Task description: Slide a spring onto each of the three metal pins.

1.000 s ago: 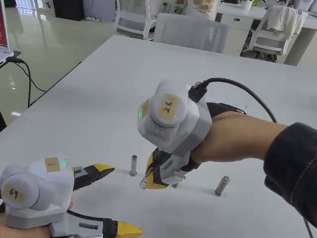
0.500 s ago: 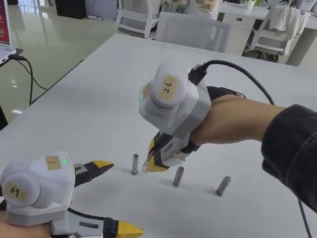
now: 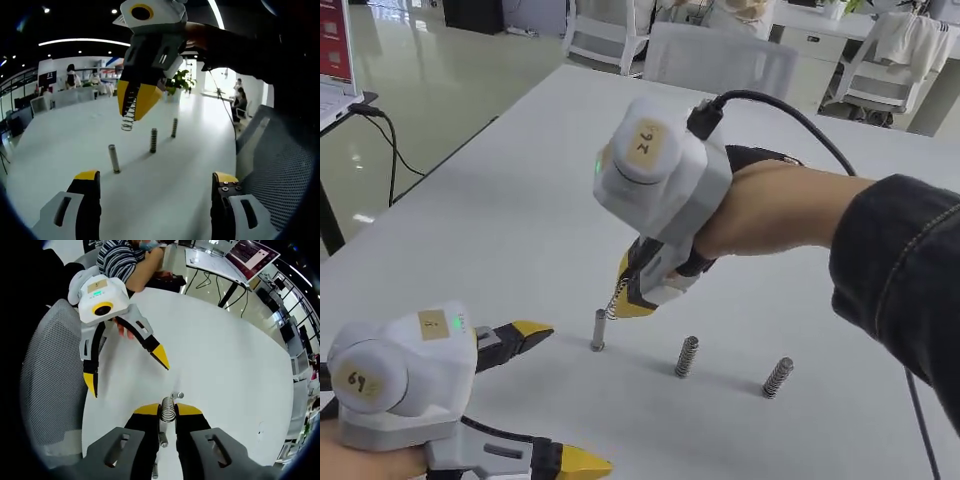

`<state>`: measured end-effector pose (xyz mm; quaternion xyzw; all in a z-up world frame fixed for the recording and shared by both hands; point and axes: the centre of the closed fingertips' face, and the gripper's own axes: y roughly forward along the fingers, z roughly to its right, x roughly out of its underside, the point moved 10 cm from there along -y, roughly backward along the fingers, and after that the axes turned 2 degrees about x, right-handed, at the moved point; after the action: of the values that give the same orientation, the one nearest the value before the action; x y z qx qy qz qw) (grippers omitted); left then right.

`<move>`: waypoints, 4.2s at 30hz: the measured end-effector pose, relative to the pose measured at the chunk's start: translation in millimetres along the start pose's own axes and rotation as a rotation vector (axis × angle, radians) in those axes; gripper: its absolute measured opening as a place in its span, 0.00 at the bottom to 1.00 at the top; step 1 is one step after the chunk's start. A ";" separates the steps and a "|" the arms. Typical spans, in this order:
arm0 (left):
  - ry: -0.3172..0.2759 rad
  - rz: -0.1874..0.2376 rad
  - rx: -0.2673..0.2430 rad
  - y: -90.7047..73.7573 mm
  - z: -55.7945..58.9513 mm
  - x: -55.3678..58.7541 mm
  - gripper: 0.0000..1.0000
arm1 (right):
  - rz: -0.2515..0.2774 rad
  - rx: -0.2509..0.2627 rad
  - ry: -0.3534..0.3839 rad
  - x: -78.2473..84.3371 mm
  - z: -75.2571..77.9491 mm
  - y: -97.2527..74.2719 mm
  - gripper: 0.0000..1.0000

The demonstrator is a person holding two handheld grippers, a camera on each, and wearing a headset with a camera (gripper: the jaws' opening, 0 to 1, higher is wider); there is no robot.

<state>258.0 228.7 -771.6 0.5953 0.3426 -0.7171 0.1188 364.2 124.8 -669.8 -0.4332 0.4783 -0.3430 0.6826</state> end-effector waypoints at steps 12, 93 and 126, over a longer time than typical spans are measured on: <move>0.002 0.005 -0.004 0.1 -2.3 -1.7 0.89 | -0.016 -0.004 0.011 -3.1 15.0 10.2 0.08; -0.021 0.011 -0.021 -5.8 -6.6 7.5 0.85 | -0.143 -0.103 0.040 7.2 10.3 91.2 0.09; -0.015 0.005 -0.019 -5.3 -5.9 6.0 0.85 | -0.094 -0.089 0.080 22.1 9.6 80.4 0.34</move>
<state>257.9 237.7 -775.7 0.5893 0.3469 -0.7182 0.1286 384.4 139.1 -750.0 -0.4709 0.4992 -0.3703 0.6261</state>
